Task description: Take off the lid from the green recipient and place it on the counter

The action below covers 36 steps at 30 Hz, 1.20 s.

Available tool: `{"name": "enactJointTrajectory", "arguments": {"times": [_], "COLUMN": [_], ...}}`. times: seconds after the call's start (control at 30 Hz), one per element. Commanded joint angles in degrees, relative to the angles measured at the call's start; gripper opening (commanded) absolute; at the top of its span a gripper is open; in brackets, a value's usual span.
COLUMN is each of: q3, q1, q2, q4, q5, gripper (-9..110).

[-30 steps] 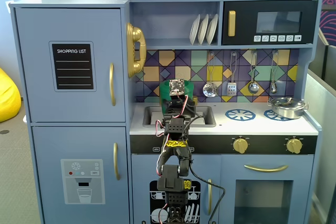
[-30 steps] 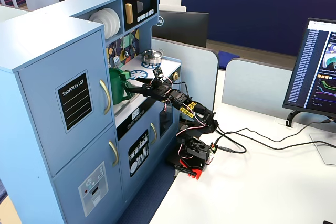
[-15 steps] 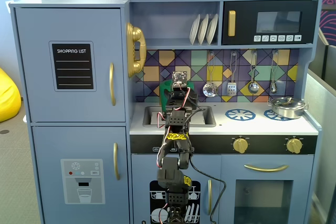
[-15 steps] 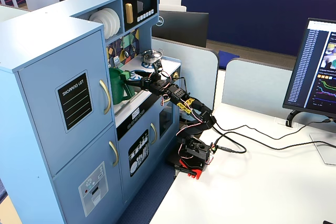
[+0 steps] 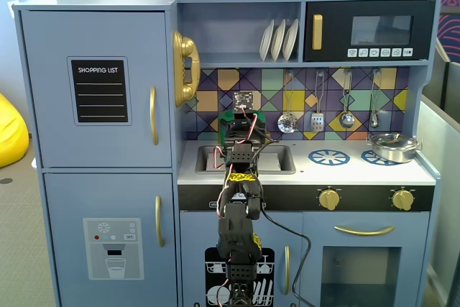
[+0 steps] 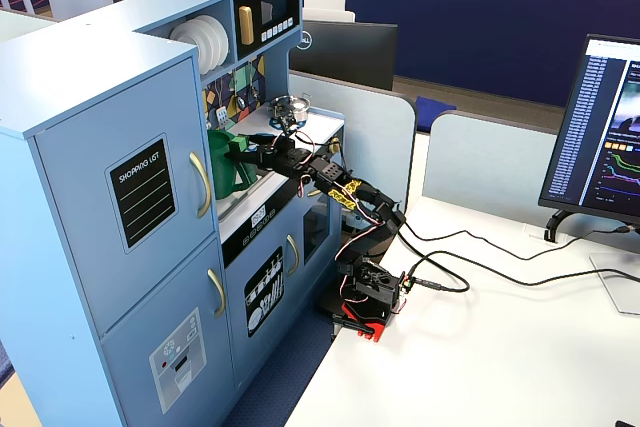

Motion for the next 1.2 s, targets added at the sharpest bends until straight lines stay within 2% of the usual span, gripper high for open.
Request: {"name": "enactJointTrajectory", "arguments": {"times": [0.0,0.27,0.4,0.47,0.6,1.17], "q3": [-5.8,-8.88,-9.49,-9.49,-8.44,-15.21], "q1": [-0.97,-0.97,-1.41,-1.85,-3.34,-3.25], "q2": [-1.85,-5.45,-5.98,-5.89,-4.83,-5.54], "q4": [-0.35,-0.44,-0.44,-0.09,0.44,-0.97], "q5": [-0.18,-0.35,-0.79,-1.58,-4.39,-5.89], "gripper": [35,33,28,22,0,0]}}
